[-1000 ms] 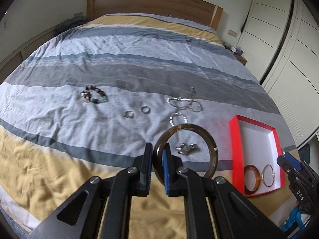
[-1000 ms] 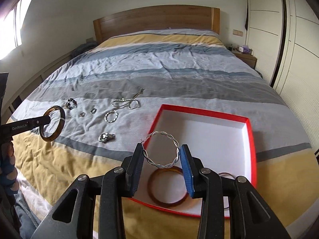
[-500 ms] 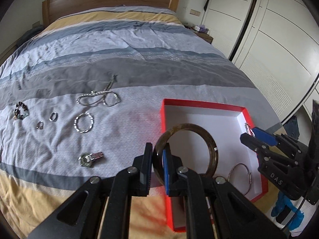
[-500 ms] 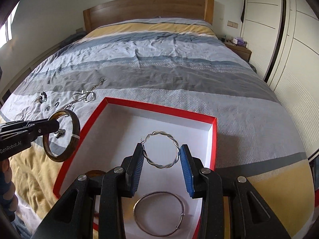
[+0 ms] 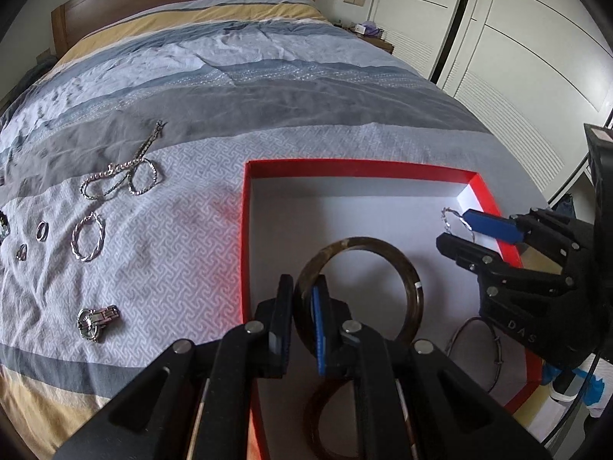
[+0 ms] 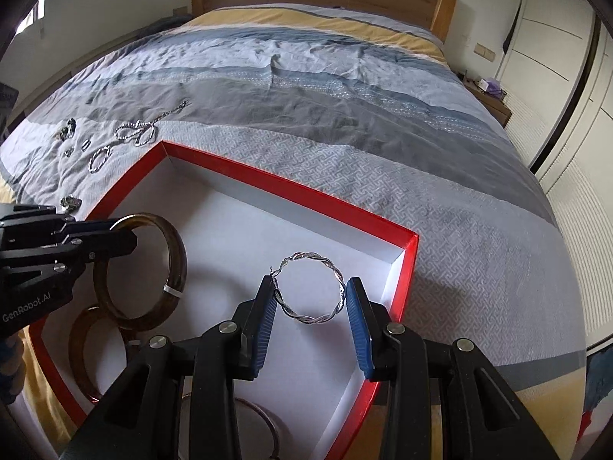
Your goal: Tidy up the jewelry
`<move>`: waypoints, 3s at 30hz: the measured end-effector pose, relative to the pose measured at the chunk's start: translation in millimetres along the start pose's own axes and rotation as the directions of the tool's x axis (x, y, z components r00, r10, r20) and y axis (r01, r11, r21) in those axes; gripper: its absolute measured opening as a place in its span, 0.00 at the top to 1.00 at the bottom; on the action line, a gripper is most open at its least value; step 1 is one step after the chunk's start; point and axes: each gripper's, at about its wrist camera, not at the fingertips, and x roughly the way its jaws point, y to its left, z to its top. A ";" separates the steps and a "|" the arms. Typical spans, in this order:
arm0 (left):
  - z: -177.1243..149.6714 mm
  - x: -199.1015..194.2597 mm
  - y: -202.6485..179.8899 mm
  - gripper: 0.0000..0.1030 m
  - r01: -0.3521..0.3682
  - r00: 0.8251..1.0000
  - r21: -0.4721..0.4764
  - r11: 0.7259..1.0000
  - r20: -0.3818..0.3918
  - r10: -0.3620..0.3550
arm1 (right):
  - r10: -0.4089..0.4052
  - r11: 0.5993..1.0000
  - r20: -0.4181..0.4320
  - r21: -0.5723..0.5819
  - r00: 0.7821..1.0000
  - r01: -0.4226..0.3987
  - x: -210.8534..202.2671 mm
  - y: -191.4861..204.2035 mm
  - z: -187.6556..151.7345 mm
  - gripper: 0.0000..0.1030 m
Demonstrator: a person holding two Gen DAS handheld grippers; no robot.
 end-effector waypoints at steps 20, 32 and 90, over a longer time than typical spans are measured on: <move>1.1 -23.9 -0.2 0.71 0.054 0.999 -0.018 0.998 -0.008 -0.054 | -0.048 0.998 -0.030 -0.038 0.998 0.046 -24.3 1.2 -2.2 0.65; -28.2 -142.5 42.1 0.71 -0.020 0.994 -0.069 0.997 0.102 0.027 | -0.027 0.995 0.074 0.100 0.997 0.020 -129.2 23.8 -19.5 0.65; -71.1 -185.4 277.8 0.64 -0.173 0.970 -0.305 0.937 0.111 0.215 | 0.172 0.978 0.086 0.107 0.981 -0.181 -92.1 205.4 83.9 0.64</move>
